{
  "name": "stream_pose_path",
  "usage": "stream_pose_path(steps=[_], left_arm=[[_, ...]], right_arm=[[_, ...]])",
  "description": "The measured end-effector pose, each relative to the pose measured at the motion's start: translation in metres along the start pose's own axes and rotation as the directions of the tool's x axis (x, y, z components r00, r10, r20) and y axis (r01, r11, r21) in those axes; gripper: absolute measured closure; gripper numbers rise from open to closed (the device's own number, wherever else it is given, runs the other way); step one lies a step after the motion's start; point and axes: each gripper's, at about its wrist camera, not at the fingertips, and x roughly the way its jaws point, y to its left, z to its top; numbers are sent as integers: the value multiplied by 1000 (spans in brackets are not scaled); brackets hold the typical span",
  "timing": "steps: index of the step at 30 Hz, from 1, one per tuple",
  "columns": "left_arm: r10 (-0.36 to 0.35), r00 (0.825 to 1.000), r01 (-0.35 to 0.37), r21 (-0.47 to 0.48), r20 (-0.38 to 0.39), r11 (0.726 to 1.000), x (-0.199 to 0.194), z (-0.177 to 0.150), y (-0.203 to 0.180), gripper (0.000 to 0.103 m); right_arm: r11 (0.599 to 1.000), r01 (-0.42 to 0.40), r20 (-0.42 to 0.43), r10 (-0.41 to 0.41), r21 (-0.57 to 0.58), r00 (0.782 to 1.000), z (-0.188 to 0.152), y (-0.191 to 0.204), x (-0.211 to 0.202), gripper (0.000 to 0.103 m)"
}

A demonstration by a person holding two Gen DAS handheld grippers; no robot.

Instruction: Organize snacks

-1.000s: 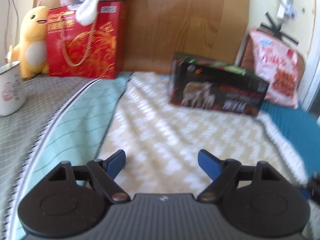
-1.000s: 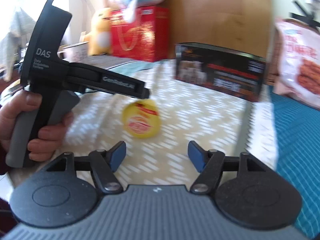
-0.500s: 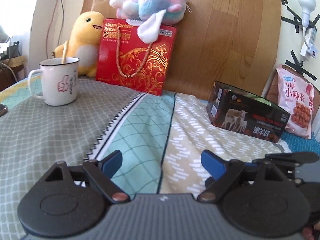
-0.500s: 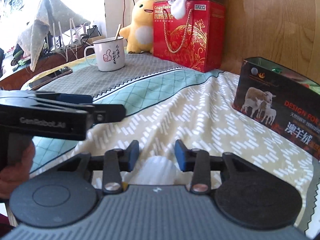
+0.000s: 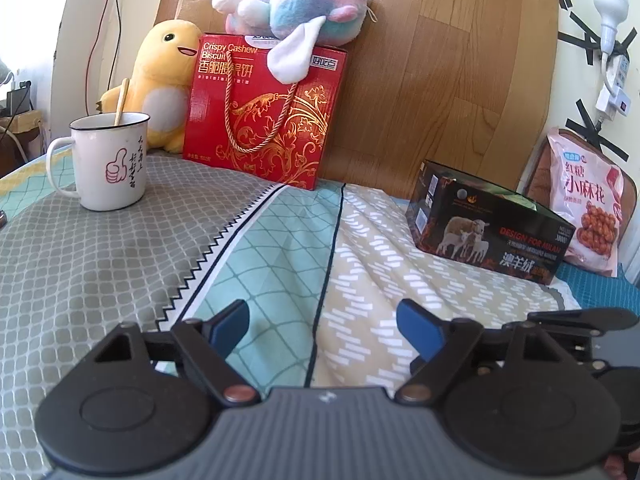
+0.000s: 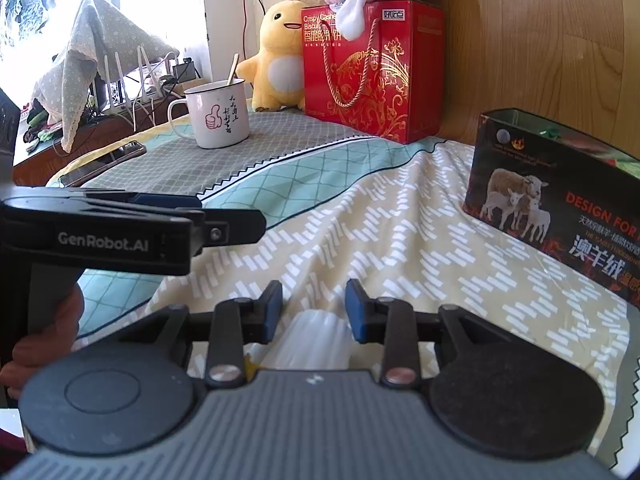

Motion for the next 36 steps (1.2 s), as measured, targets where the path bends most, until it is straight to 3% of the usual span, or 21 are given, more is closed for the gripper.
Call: stream_pose_path(steps=[3,12,24,28,34,36], left_arm=[[0,1000,0,10,-8,1000,2,0,-1,23],[-4,999,4,17,-33,1000,6,0,-1,33],[-165,985,166,31,-47,986,-2,0,-2,33],[-267,961,269,20,-73,963,-7,3,-13,33],[-378,912,394,78,-161,916,-7,-1,-40,38],[-390,903,410,88,-181,908,-7,-5,-46,38]], right_arm=[[1000,27,16,-28,12,999,-1,0,-3,72],[974,148,37,-157,169,987,-5,-16,-11,72],[980,133,19,-137,147,990,-15,-9,-20,57],[984,131,19,-134,122,991,-25,0,-31,45],[984,134,28,-138,117,990,-37,4,-47,38],[984,132,34,-137,122,990,-39,3,-50,37]])
